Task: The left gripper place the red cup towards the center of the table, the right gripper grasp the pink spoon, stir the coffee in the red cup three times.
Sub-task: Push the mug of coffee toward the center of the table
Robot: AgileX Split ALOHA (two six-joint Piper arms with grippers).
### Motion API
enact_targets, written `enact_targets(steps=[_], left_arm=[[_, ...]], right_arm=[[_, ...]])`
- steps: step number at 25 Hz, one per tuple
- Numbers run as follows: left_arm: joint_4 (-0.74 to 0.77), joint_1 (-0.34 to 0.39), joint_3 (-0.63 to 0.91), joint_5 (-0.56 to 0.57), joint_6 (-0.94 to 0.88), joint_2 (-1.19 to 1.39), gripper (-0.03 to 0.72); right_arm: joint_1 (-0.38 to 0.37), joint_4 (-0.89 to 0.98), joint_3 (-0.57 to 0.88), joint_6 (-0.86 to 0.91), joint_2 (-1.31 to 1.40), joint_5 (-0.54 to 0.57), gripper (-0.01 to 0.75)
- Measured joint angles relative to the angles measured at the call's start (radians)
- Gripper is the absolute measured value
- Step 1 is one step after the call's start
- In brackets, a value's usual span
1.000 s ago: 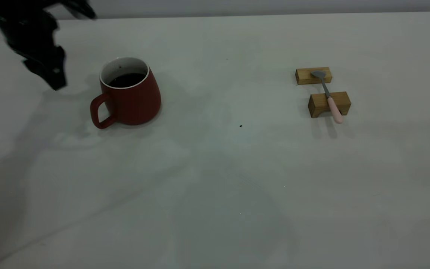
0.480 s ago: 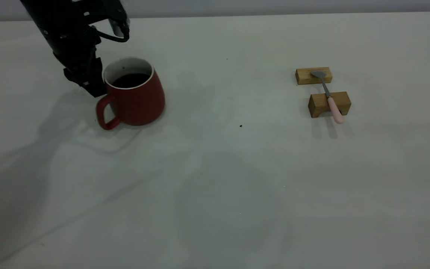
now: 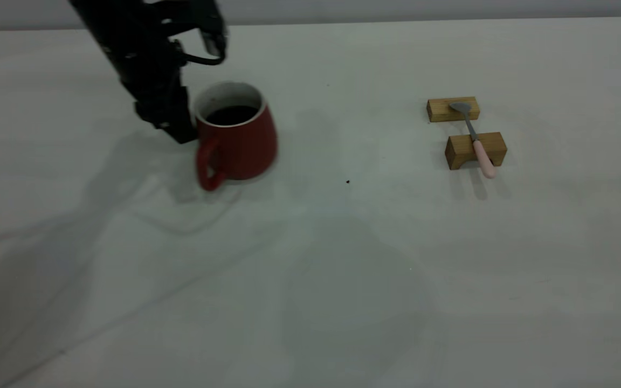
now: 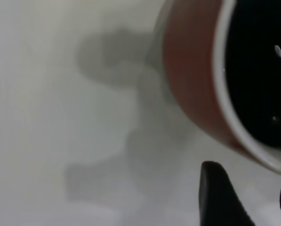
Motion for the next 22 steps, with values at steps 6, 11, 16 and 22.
enact_targets(steps=[6,11,16,22], left_arm=[[-0.093,-0.075,0.0,-0.083,0.002,0.007,0.407],[-0.139,-0.11,0.0,-0.11,0.002,0.02,0.407],[-0.144,-0.116,0.0,-0.117,0.002,0.02,0.407],[-0.124,-0.11,-0.001,-0.019,-0.008,-0.021,0.407]], right_arm=[[0.0,0.0,0.0,0.0,0.0,0.0,0.237],[0.0,0.0,0.0,0.0,0.0,0.0,0.237],[0.0,0.0,0.0,0.0,0.0,0.0,0.237],[0.0,0.0,0.0,0.0,0.0,0.0,0.237]])
